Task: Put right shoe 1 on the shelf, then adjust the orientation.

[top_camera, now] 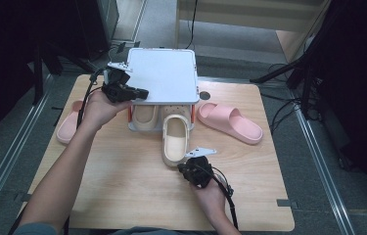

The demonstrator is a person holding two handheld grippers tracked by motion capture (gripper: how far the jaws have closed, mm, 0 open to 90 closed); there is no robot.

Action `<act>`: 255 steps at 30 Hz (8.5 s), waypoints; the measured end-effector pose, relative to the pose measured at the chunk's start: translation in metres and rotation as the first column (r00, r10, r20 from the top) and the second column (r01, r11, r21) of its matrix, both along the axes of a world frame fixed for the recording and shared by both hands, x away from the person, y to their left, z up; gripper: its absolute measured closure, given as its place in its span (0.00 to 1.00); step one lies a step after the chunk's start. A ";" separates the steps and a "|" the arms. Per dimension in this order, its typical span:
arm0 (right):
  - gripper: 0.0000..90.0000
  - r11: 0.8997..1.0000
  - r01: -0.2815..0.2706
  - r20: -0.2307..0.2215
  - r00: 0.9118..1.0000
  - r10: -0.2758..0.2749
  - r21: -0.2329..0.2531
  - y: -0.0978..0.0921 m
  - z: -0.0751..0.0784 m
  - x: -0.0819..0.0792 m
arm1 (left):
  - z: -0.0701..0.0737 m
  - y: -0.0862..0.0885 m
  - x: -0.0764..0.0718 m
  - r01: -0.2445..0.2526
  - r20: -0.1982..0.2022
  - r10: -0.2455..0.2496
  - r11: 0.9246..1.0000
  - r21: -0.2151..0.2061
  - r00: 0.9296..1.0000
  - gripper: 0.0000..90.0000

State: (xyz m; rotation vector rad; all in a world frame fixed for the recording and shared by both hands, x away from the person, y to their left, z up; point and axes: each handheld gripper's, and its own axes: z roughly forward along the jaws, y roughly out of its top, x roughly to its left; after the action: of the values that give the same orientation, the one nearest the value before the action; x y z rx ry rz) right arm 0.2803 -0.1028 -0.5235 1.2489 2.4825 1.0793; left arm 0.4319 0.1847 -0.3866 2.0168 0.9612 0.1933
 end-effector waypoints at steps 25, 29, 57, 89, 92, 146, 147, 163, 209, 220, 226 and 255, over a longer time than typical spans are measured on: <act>1.00 0.999 0.042 0.077 0.996 -0.044 0.019 0.019 0.014 0.041 | -0.001 0.001 0.000 0.004 0.004 -0.004 1.000 -0.007 1.000 0.97; 1.00 0.996 0.072 0.075 0.994 -0.076 0.046 0.018 0.016 0.055 | -0.001 0.001 0.000 0.003 0.005 -0.003 1.000 -0.008 1.000 0.97; 0.99 0.989 0.107 0.072 0.991 -0.115 0.099 0.018 0.015 0.103 | -0.003 0.004 0.002 0.033 0.015 -0.033 0.999 -0.030 0.999 0.95; 0.61 0.962 -0.144 0.061 0.989 0.133 0.233 -0.048 0.050 0.035 | 0.018 0.031 -0.042 0.020 -0.024 -0.021 0.998 -0.058 0.999 0.48; 0.60 0.961 -0.158 0.075 0.987 0.145 0.229 -0.046 0.053 0.037 | 0.018 0.039 -0.047 -0.001 -0.024 0.000 0.998 -0.059 1.000 0.48; 0.58 0.971 -0.147 0.043 0.989 0.141 0.188 -0.042 0.057 0.060 | -0.102 0.173 -0.018 -0.358 -0.109 0.361 0.933 0.040 0.926 0.70; 0.58 0.972 -0.139 0.040 0.990 0.134 0.188 -0.044 0.057 0.059 | -0.105 0.173 -0.016 -0.362 -0.115 0.364 0.932 0.039 0.924 0.71; 0.58 0.983 -0.071 0.042 0.997 0.065 0.171 -0.066 0.054 0.043 | -0.113 0.165 0.005 -0.392 -0.098 0.393 0.920 0.032 0.914 0.85; 0.57 0.977 -0.114 0.020 0.993 0.112 0.182 -0.056 0.049 0.054 | -0.109 0.104 0.015 -0.506 -0.132 0.509 0.861 0.058 0.851 0.83; 0.57 0.976 -0.115 0.021 0.993 0.113 0.187 -0.057 0.050 0.054 | -0.086 0.123 -0.007 -0.451 -0.120 0.455 0.890 0.064 0.882 0.80; 0.57 0.976 -0.114 0.018 0.994 0.112 0.186 -0.056 0.050 0.054 | -0.077 0.143 -0.019 -0.466 -0.084 0.472 0.881 0.078 0.878 0.95; 0.57 0.979 -0.106 0.013 0.994 0.105 0.173 -0.058 0.047 0.051 | -0.120 0.180 0.003 -0.507 -0.101 0.514 0.857 0.091 0.852 0.64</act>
State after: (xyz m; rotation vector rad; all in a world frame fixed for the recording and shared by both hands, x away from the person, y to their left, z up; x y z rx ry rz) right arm 0.3314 -0.1612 -0.4763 1.1677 2.5235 1.3486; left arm 0.4348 0.3646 -0.5064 1.7996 1.5812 0.3950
